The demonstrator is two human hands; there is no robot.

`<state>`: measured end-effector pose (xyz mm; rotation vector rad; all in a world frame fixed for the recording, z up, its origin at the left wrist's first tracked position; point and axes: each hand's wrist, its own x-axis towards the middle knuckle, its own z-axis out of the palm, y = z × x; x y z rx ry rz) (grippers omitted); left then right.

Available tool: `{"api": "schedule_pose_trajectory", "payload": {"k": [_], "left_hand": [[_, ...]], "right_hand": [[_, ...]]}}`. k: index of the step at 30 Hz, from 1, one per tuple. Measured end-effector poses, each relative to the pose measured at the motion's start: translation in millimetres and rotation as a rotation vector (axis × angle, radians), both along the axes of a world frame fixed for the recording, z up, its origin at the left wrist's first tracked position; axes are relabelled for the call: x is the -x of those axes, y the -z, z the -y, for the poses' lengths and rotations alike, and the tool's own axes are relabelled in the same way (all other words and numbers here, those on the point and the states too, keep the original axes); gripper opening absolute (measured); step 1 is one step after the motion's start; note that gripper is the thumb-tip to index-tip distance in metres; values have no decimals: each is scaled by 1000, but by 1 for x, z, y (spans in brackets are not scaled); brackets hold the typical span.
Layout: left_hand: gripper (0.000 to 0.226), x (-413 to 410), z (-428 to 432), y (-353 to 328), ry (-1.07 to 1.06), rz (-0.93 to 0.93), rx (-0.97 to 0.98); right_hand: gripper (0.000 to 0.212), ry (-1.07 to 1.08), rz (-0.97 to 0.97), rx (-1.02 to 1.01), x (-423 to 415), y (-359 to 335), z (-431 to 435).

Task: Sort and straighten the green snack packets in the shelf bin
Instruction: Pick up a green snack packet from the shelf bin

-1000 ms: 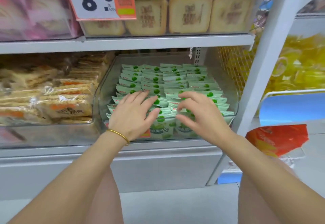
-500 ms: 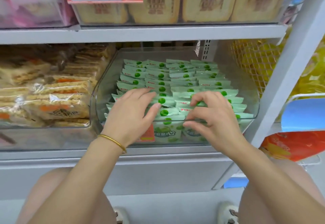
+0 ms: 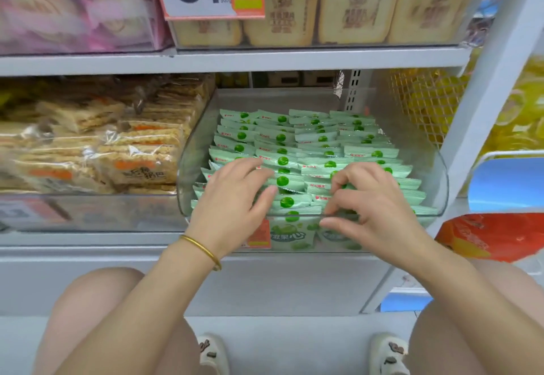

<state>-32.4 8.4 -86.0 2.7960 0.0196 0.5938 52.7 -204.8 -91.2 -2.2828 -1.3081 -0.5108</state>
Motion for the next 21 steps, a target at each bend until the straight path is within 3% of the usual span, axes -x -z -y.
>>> {"api": "schedule_pose_trajectory", "payload": {"k": [3, 7, 9, 12, 16, 21], "left_hand": [[34, 8, -9, -12, 5, 148, 168], [30, 22, -25, -24, -15, 342, 160], [31, 24, -31, -23, -17, 343, 125], [35, 26, -36, -24, 12, 241, 61], [28, 27, -43, -34, 17, 206, -6], [30, 27, -51, -27, 55, 256, 10]], "right_hand": [[33, 15, -50, -39, 6, -20, -5], [14, -108, -169, -95, 11, -52, -42], [8, -193, -203, -20, 13, -56, -67], [15, -259, -202, 134, 16, -53, -97], [20, -251, -89, 324, 17, -52, -114], [11, -253, -148, 201, 12, -34, -120]]}}
